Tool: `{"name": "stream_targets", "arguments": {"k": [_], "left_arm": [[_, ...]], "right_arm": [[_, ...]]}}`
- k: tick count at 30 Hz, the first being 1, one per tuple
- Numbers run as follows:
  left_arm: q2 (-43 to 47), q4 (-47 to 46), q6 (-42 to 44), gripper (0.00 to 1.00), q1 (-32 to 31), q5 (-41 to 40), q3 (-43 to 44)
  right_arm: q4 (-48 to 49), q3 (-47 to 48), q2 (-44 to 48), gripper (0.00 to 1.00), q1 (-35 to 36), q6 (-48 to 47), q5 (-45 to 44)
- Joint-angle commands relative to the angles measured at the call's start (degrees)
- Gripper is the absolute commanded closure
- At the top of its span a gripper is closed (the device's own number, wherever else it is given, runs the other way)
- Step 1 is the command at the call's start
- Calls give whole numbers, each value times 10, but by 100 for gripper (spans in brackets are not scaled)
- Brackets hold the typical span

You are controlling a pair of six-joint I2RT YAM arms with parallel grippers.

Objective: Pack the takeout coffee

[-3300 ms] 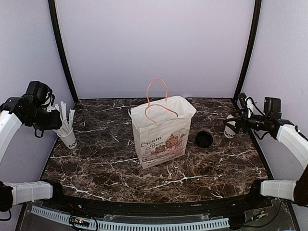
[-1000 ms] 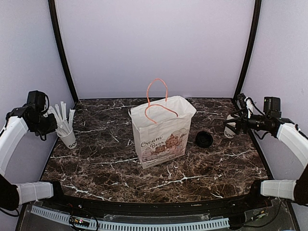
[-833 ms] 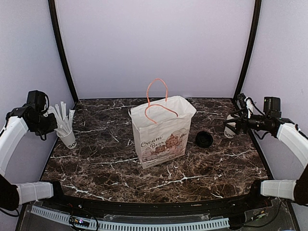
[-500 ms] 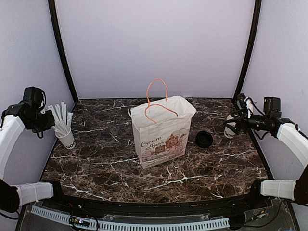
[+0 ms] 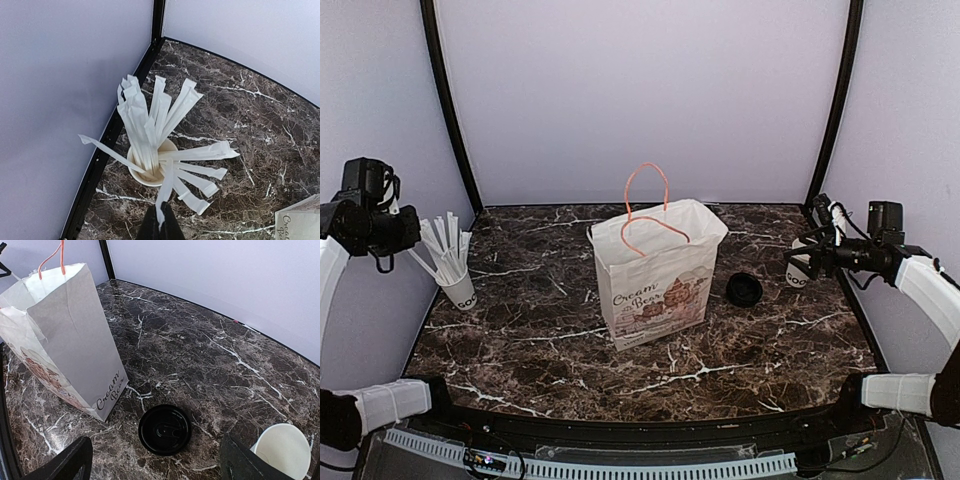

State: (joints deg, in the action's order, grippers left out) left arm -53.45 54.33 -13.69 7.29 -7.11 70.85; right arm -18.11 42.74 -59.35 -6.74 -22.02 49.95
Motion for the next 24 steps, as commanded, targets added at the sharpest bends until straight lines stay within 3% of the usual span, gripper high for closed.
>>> {"name": "stream_targets", "arguments": {"k": [1, 13, 17, 24], "left_arm": [[-4, 13, 26, 100, 3, 11, 64], [-32, 11, 24, 100, 3, 38, 186], [-26, -37, 2, 100, 3, 134, 183], [-25, -188, -46, 100, -16, 426, 138]], "right_arm": [[5, 15, 1, 11, 1, 0, 9], [8, 15, -1, 11, 2, 2, 3], [9, 14, -1, 11, 2, 1, -3], [13, 11, -3, 11, 2, 3, -11]]}}
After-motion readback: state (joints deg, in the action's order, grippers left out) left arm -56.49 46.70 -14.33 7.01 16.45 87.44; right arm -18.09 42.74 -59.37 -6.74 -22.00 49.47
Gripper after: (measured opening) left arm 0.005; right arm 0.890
